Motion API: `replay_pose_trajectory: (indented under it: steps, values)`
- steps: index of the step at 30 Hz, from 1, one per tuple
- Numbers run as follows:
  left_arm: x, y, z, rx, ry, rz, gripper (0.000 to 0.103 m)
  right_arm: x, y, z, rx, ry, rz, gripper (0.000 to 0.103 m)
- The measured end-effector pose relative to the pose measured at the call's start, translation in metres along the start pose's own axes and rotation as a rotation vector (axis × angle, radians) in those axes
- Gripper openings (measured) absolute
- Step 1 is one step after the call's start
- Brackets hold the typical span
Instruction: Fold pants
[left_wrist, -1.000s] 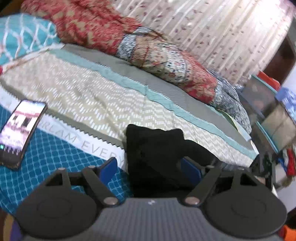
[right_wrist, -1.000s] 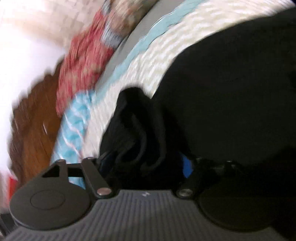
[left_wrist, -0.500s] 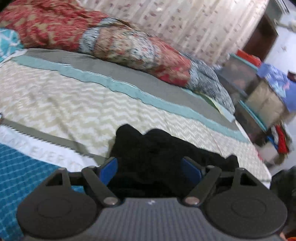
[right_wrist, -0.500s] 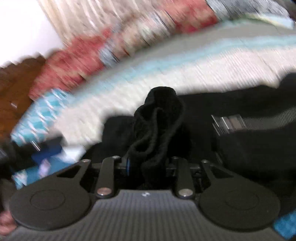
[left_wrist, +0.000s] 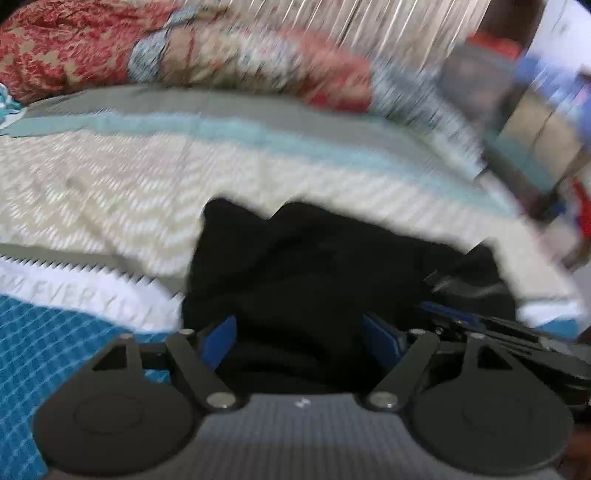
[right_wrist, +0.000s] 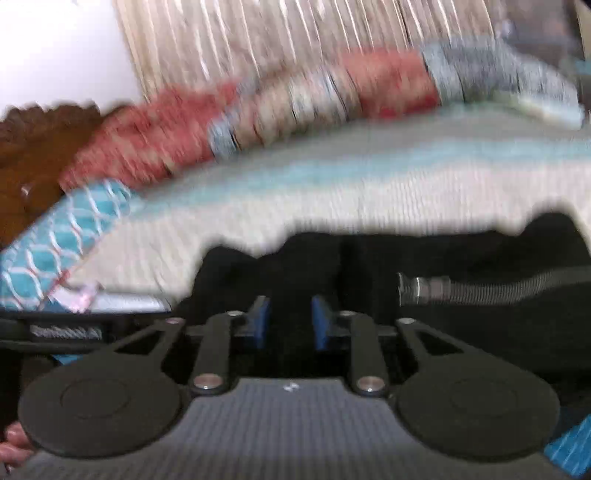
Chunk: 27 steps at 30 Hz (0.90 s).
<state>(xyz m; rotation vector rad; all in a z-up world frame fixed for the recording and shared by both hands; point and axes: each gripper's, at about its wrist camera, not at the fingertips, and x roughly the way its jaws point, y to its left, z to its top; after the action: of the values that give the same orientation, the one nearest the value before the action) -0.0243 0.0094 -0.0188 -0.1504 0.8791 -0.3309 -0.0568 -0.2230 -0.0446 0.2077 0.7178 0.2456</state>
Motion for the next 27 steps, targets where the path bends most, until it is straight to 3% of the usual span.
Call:
replay_pose_trajectory:
  steps: [2,5,7,11,13,16,19,23,27]
  values:
    - [0.02,0.0,-0.005,0.026,0.085,0.07,0.077,0.014,-0.018,-0.003,0.069,0.033,0.024,0.028]
    - [0.014,-0.005,-0.006,0.04,0.067,0.081,0.077,0.005,-0.024,0.01,0.12,0.027,0.063,0.032]
    - [0.0,-0.009,-0.003,0.044,0.027,0.063,0.077,-0.019,-0.039,0.015,0.154,-0.068,0.1,0.034]
    - [-0.025,-0.021,0.009,0.048,-0.066,-0.002,0.078,-0.067,-0.086,0.019,0.241,-0.262,-0.034,0.042]
    - [-0.025,-0.031,0.018,0.053,-0.078,-0.048,0.078,-0.083,-0.117,0.015,0.298,-0.303,-0.105,0.045]
    - [-0.008,-0.049,0.027,0.075,-0.047,-0.068,0.078,-0.095,-0.167,0.0,0.465,-0.31,-0.196,0.051]
    - [0.019,-0.068,0.027,0.112,0.004,-0.066,0.078,-0.098,-0.19,-0.02,0.601,-0.31,-0.211,0.067]
    - [0.054,-0.085,0.018,0.154,0.093,-0.02,0.078,-0.082,-0.204,-0.036,0.72,-0.269,-0.16,0.067]
    - [0.078,-0.09,0.007,0.206,0.129,0.065,0.087,-0.081,-0.2,-0.041,0.699,-0.243,-0.103,0.067]
